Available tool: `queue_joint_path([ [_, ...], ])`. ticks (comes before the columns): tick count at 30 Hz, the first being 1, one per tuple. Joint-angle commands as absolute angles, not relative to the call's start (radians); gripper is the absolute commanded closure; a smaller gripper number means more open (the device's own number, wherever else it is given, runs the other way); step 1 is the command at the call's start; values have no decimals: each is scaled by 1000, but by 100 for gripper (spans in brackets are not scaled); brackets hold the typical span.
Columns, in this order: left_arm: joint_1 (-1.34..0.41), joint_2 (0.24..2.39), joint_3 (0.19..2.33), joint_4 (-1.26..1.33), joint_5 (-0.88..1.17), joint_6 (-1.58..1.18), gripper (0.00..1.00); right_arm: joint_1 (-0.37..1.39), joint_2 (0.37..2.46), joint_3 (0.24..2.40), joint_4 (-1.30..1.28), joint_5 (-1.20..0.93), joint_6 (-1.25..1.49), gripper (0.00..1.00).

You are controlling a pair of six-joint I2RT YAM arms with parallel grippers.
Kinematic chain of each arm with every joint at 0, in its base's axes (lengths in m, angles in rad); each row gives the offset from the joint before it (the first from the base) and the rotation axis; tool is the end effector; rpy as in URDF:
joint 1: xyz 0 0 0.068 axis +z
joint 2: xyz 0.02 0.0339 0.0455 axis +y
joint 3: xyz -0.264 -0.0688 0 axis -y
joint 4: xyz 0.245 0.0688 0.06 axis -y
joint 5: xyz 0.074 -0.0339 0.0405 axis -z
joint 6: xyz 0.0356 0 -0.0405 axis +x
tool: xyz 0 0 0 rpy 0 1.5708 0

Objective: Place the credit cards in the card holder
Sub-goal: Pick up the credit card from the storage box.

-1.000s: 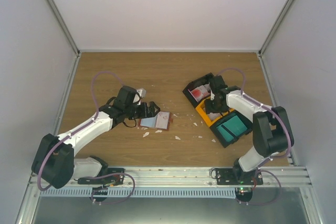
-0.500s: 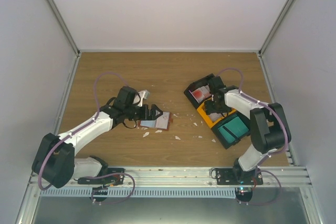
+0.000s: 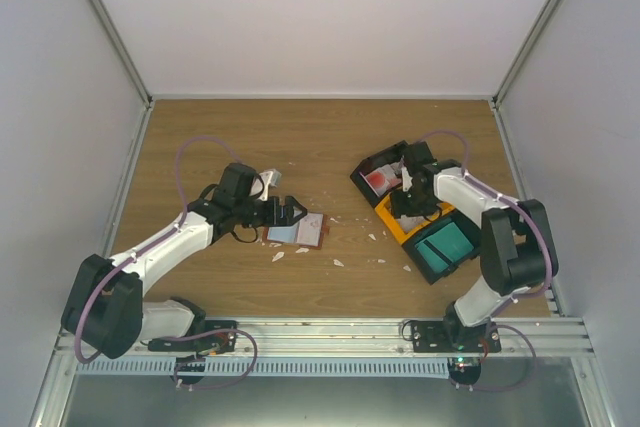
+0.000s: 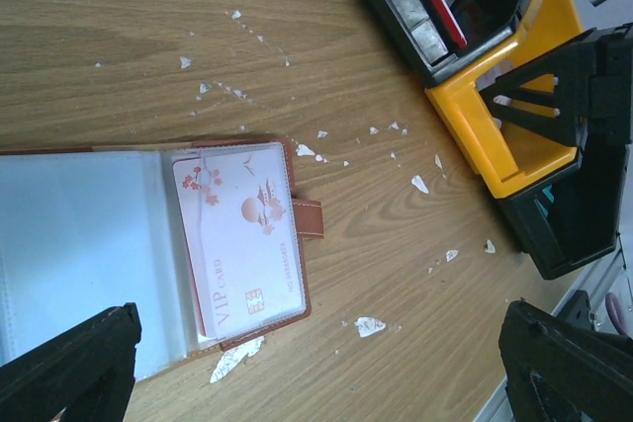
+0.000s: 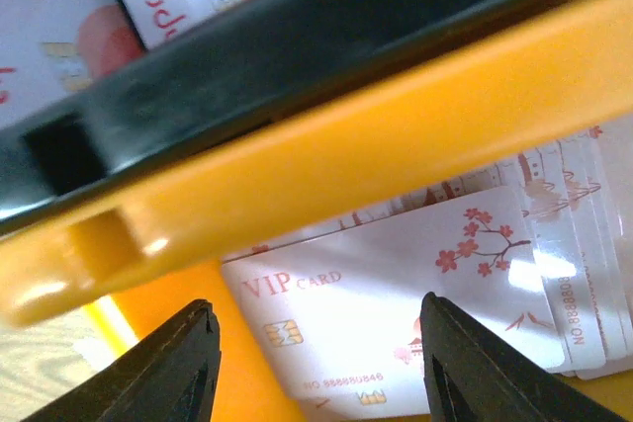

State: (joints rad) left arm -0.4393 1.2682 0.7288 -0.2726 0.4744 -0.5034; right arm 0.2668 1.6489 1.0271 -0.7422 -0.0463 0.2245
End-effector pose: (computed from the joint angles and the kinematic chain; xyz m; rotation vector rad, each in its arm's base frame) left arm 0.2239 -0.1232 0.2145 0.1604 2.5014 -0.9891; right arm 0.2862 0.0799 0.1755 -0.0695 2.9482 0.1406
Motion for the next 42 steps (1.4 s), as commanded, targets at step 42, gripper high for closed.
queue_joint_path([
  [42, -417, 1292, 710, -216, 516, -481, 1, 251, 1573, 1087, -820, -239, 216, 51],
])
